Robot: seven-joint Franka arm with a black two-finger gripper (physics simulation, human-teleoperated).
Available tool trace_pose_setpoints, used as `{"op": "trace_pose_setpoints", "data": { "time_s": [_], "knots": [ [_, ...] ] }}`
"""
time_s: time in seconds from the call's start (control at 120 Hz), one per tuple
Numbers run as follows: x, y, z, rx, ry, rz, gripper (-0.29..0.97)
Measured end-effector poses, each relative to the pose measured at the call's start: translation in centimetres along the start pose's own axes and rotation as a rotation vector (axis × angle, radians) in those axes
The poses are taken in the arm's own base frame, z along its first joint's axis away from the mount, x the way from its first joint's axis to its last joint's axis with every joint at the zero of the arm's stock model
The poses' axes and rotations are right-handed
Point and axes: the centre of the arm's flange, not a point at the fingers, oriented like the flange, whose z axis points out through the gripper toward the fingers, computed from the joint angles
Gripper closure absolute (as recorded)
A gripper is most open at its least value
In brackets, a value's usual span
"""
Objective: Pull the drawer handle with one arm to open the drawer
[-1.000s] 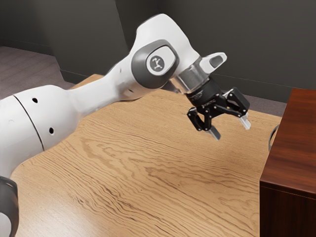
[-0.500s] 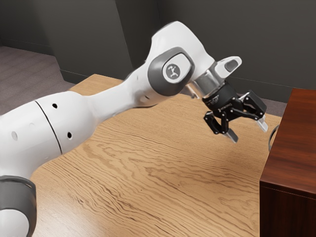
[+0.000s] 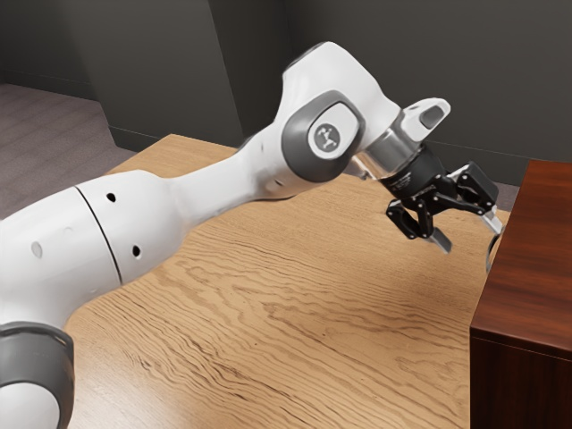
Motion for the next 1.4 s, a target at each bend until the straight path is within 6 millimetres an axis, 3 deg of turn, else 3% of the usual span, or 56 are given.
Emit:
{"op": "trace_pose_setpoints", "data": {
  "time_s": [0.933, 1.4],
  "knots": [
    [-0.2, 0.2, 1.5, 0.011, 0.000, 0.076, 0.33],
    [0.1, -0.7, 0.5, 0.030, 0.011, 0.074, 0.36]
  ]
}}
